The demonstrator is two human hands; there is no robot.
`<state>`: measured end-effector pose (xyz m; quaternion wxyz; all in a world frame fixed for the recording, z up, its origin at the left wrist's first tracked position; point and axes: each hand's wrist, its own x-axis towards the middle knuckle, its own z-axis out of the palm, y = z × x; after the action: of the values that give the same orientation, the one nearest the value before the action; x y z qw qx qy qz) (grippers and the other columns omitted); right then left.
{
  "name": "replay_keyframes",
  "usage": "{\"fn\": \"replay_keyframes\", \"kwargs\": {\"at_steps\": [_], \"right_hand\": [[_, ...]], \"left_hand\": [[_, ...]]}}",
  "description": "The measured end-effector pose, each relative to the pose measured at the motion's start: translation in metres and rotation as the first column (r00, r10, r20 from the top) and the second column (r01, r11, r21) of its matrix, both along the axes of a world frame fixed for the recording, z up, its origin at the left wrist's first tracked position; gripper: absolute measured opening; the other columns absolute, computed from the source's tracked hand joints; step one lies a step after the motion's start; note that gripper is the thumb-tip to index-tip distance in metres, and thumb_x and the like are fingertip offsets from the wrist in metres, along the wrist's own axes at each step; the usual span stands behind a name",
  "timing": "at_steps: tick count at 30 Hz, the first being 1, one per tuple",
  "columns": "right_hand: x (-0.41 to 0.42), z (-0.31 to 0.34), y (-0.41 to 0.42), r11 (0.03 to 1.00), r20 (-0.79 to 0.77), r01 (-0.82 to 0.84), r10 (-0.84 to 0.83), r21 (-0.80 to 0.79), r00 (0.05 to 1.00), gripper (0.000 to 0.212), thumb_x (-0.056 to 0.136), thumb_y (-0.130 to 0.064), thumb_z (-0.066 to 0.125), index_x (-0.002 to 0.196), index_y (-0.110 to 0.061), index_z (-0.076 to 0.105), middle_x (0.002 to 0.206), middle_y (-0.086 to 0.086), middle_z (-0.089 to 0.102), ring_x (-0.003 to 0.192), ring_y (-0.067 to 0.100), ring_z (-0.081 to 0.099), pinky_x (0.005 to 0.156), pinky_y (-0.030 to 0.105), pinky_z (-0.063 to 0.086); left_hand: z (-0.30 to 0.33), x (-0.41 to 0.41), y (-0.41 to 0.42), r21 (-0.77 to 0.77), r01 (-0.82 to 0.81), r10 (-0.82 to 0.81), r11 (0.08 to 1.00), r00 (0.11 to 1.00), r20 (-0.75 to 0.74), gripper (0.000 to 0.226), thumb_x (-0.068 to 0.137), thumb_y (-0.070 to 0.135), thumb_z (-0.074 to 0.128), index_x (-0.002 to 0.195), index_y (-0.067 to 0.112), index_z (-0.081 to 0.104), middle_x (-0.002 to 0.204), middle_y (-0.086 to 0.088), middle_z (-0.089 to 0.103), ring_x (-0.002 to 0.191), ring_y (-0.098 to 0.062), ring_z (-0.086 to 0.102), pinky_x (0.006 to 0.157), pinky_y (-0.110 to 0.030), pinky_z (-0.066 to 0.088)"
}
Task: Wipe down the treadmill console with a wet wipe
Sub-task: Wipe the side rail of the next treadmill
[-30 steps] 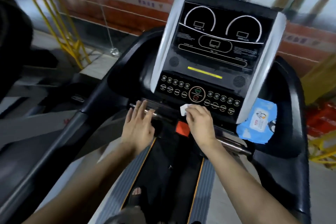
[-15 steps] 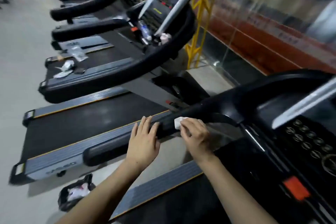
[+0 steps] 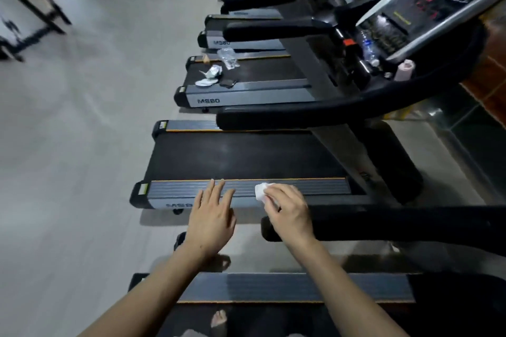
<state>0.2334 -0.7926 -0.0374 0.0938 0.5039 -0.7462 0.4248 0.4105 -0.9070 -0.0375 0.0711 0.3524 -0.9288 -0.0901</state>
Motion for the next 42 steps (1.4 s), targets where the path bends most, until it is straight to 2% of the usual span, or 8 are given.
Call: {"fn": "replay_keyframes", "kwargs": {"at_steps": [4, 7, 11, 16, 21, 26, 35, 42], "right_hand": [[0.039, -0.012, -0.046, 0.994, 0.05, -0.095, 0.092, 0.045, 0.995, 0.016, 0.085, -0.004, 0.077, 0.099, -0.012, 0.079, 0.103, 0.0, 0.074, 0.092, 0.024, 0.067, 0.088, 0.035, 0.054], [0.065, -0.022, -0.072, 0.984, 0.065, -0.162, 0.157, 0.075, 0.985, 0.016, 0.083, -0.004, 0.079, 0.096, -0.012, 0.08, 0.1, 0.0, 0.075, 0.091, 0.022, 0.067, 0.086, 0.034, 0.055], [0.098, -0.035, -0.099, 0.965, 0.126, -0.239, 0.226, 0.107, 0.966, 0.018, 0.081, -0.002, 0.081, 0.096, -0.012, 0.079, 0.1, 0.0, 0.075, 0.093, 0.021, 0.067, 0.085, 0.036, 0.056], [0.135, -0.051, -0.125, 0.94, 0.154, -0.32, 0.302, 0.118, 0.941, 0.016, 0.081, 0.0, 0.081, 0.09, -0.013, 0.077, 0.094, -0.002, 0.074, 0.086, 0.021, 0.067, 0.079, 0.034, 0.055], [0.17, -0.085, -0.145, 0.913, 0.288, -0.314, 0.237, 0.261, 0.928, 0.013, 0.085, -0.005, 0.076, 0.092, -0.016, 0.077, 0.096, -0.005, 0.072, 0.091, 0.019, 0.064, 0.083, 0.036, 0.054], [0.216, -0.127, -0.186, 0.901, 0.283, -0.247, 0.148, 0.356, 0.948, 0.014, 0.082, -0.002, 0.078, 0.089, -0.014, 0.077, 0.092, -0.002, 0.074, 0.086, 0.02, 0.067, 0.078, 0.036, 0.057], [0.266, -0.267, -0.231, 0.863, 0.386, -0.172, -0.028, 0.475, 0.922, 0.012, 0.081, -0.005, 0.079, 0.088, -0.015, 0.077, 0.085, -0.002, 0.071, 0.081, 0.022, 0.067, 0.073, 0.037, 0.057], [0.268, -0.447, -0.262, 0.803, 0.452, -0.193, -0.104, 0.564, 0.886, 0.007, 0.086, -0.014, 0.075, 0.09, -0.018, 0.079, 0.092, -0.007, 0.072, 0.095, 0.018, 0.067, 0.084, 0.031, 0.053]], "left_hand": [[-0.016, 0.052, -0.036, 0.01, -0.06, 0.059, 0.998, 0.997, 0.057, 0.063, 0.09, 0.031, 0.057, 0.151, 0.015, 0.048, 0.16, -0.017, 0.046, 0.153, -0.039, 0.036, 0.123, -0.057, 0.033], [-0.027, 0.085, -0.05, 0.037, -0.129, 0.125, 0.991, 0.988, 0.088, 0.064, 0.09, 0.037, 0.046, 0.151, 0.016, 0.048, 0.16, -0.016, 0.046, 0.153, -0.037, 0.037, 0.122, -0.056, 0.034], [-0.042, 0.132, -0.054, 0.056, -0.244, 0.236, 0.968, 0.965, 0.117, 0.064, 0.089, 0.033, 0.067, 0.149, 0.015, 0.051, 0.157, -0.016, 0.05, 0.151, -0.038, 0.04, 0.121, -0.056, 0.037], [-0.06, 0.176, -0.063, 0.082, -0.321, 0.309, 0.944, 0.942, 0.132, 0.062, 0.086, 0.027, 0.07, 0.144, 0.017, 0.05, 0.154, -0.014, 0.051, 0.148, -0.039, 0.042, 0.118, -0.058, 0.039], [-0.085, 0.207, -0.089, 0.143, -0.299, 0.273, 0.944, 0.946, 0.175, 0.059, 0.088, 0.027, 0.065, 0.144, 0.019, 0.048, 0.154, -0.013, 0.052, 0.148, -0.038, 0.043, 0.118, -0.057, 0.04], [-0.129, 0.249, -0.147, 0.209, -0.234, 0.184, 0.95, 0.955, 0.232, 0.062, 0.086, 0.026, 0.066, 0.146, 0.017, 0.049, 0.153, -0.014, 0.053, 0.147, -0.038, 0.044, 0.118, -0.058, 0.039], [-0.246, 0.283, -0.21, 0.255, -0.149, 0.085, 0.955, 0.966, 0.243, 0.054, 0.079, 0.024, 0.078, 0.129, 0.016, 0.061, 0.13, -0.01, 0.067, 0.126, -0.036, 0.064, 0.1, -0.052, 0.055], [-0.426, 0.282, -0.227, 0.248, -0.069, -0.006, 0.966, 0.957, 0.289, 0.058, 0.076, 0.032, 0.08, 0.13, 0.016, 0.065, 0.131, -0.009, 0.068, 0.126, -0.033, 0.064, 0.101, -0.051, 0.056]]}}
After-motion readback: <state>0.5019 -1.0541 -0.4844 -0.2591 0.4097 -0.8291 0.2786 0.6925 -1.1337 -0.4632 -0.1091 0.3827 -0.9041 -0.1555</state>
